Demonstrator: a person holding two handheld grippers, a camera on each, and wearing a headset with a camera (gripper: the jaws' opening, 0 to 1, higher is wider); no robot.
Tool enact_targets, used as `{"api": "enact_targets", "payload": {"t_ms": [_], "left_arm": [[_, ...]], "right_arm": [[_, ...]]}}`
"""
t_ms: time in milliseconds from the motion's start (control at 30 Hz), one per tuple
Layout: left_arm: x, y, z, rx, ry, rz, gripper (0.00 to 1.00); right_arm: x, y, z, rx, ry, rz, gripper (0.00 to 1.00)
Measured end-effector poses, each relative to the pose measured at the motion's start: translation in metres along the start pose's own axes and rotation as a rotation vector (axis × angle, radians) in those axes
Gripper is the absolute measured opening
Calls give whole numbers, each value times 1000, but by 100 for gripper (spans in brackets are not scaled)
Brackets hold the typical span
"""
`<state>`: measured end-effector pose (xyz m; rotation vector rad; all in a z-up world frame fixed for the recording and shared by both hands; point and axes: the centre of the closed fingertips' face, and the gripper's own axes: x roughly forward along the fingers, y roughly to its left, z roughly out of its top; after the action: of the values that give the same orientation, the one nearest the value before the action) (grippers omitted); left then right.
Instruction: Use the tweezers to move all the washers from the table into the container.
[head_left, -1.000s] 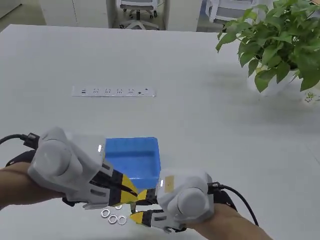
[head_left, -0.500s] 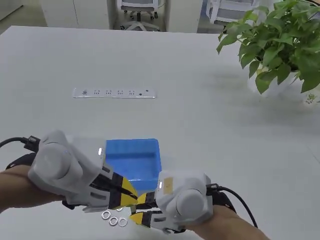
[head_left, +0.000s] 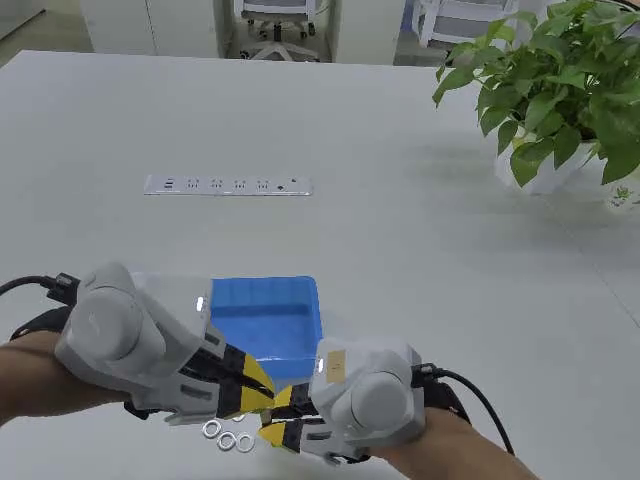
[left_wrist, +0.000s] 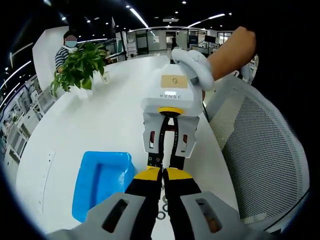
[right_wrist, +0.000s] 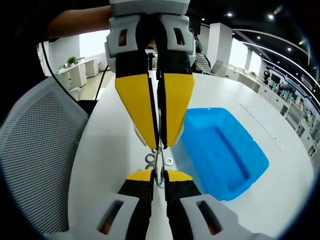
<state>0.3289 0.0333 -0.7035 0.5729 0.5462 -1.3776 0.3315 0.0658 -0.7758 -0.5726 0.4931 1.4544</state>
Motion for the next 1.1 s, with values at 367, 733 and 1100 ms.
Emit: {"api": "enact_targets", "payload": {"t_ms": [367, 733, 1100], "left_arm": [[-6, 1, 2, -26, -18, 14, 9], [-15, 4, 2, -77, -49, 49, 29], [-24, 1, -3, -165, -92, 91, 47]], "right_arm": [[-4, 0, 6, -6, -14, 7, 9], [-11, 0, 17, -31, -24, 6, 9], [-24, -4, 36, -63, -38, 2, 9]]}}
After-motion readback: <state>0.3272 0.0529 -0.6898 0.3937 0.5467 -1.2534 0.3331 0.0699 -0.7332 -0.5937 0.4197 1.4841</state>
